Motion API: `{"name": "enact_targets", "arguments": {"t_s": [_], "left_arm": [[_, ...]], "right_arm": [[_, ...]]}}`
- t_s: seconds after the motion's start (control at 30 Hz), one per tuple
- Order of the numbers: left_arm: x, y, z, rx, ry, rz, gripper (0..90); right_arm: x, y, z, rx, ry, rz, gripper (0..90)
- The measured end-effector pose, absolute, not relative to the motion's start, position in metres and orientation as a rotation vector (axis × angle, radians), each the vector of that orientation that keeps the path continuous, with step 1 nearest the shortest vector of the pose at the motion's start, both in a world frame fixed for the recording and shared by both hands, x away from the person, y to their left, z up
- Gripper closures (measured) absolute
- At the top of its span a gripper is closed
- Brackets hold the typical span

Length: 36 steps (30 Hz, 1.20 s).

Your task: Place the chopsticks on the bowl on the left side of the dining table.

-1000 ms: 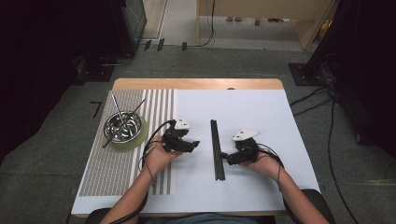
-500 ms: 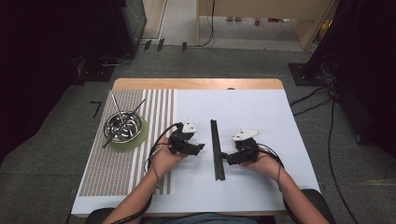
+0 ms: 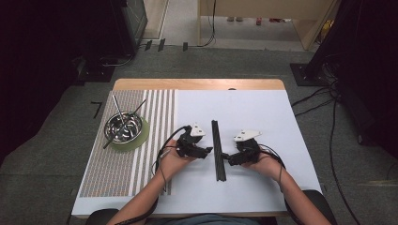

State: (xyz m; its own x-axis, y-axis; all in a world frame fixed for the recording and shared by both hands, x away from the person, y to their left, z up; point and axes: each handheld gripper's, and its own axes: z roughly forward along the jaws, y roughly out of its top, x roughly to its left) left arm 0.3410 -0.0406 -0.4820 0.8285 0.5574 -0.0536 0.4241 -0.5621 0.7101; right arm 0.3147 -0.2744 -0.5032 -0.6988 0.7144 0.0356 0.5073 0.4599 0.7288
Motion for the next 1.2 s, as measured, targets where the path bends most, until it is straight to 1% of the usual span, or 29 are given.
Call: {"name": "enact_targets", "arguments": {"t_s": [0.5,0.7,1.2], "left_arm": [[0.338,-0.051,-0.485,2.229,0.707,0.155,38.3],[0.335,-0.057,-0.487,2.232,0.694,0.165,40.0],[0.333,-0.061,-0.491,2.231,0.695,0.166,40.0]], "right_arm": [[0.315,-0.274,-0.503,1.047,2.437,1.077,11.4],[0.315,-0.274,-0.503,1.046,2.438,1.077,11.4],[0.315,-0.274,-0.503,1.046,2.437,1.077,11.4]]}}
